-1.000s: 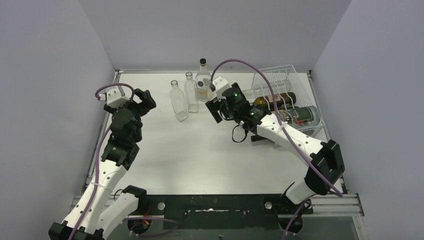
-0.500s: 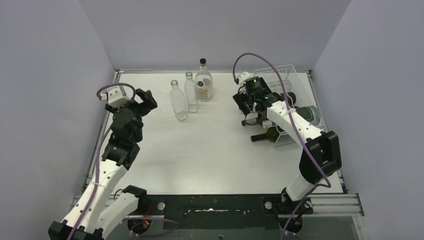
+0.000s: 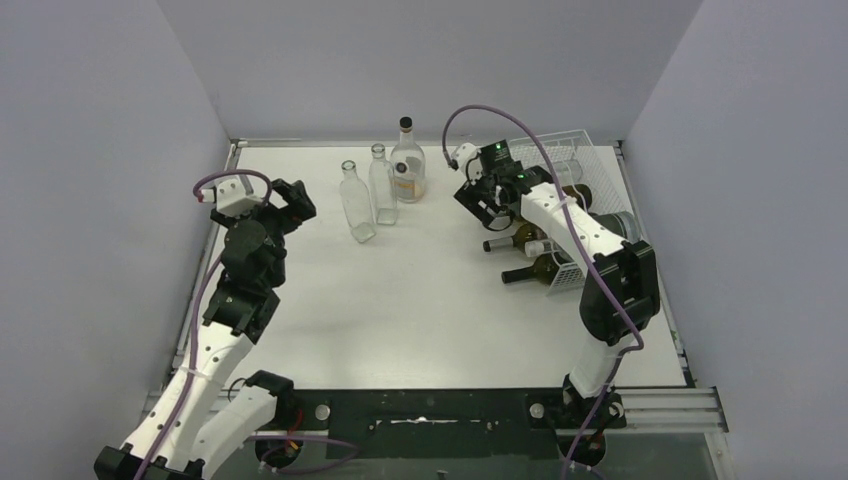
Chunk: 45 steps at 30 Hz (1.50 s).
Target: Take the wine bottle off the wine rack
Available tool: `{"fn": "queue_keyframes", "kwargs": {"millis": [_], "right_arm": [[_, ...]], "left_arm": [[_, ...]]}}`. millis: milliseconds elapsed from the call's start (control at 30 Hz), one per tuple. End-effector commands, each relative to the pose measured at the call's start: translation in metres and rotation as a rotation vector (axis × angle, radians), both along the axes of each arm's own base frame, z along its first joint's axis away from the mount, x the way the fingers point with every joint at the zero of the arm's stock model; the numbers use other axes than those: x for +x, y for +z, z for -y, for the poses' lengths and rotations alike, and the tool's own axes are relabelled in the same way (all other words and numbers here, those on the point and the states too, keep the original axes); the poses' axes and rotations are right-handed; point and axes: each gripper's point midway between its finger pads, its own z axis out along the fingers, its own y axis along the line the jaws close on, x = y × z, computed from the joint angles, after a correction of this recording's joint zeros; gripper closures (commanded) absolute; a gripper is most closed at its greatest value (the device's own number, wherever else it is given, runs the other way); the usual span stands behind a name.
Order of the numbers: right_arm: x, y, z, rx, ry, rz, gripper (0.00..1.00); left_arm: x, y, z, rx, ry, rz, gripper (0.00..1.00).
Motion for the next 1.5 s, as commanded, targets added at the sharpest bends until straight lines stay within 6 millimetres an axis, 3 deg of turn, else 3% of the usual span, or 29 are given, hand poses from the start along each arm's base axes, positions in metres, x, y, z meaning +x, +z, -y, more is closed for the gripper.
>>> {"fn": "queue_keyframes", "kwargs": {"millis": [0, 167, 367, 667, 933, 1233, 1467], "right_arm": [[-0.025, 0.007, -0.017, 0.012, 0.158, -0.067, 0.14], [-0.021, -0.007, -0.01, -0.097, 0.28, -0.091, 0.13], [0.002, -0.028, -0.001, -0.224, 0.386, -0.139, 0.14], [0.025, -0.054, 0.028, -0.305, 0.459, -0.19, 0.21], [0.038, -0.077, 0.026, -0.33, 0.494, -0.212, 0.25], [0.056, -0.081, 0.026, -0.387, 0.523, -0.176, 0.28], [0.056, -0.087, 0.025, -0.405, 0.569, -0.184, 0.28]], "left_arm": [[-0.004, 0.02, 0.002, -0.016, -0.013, 0.089, 0.1], [-0.003, 0.023, 0.014, -0.02, -0.074, 0.1, 0.09], [-0.004, 0.024, 0.011, -0.011, -0.058, 0.095, 0.09], [-0.002, 0.022, 0.011, -0.008, -0.053, 0.084, 0.09], [-0.001, 0.02, 0.009, -0.006, -0.047, 0.079, 0.09], [0.0, 0.019, 0.01, -0.004, -0.049, 0.075, 0.09], [0.001, 0.018, 0.011, -0.003, -0.053, 0.071, 0.09]]}}
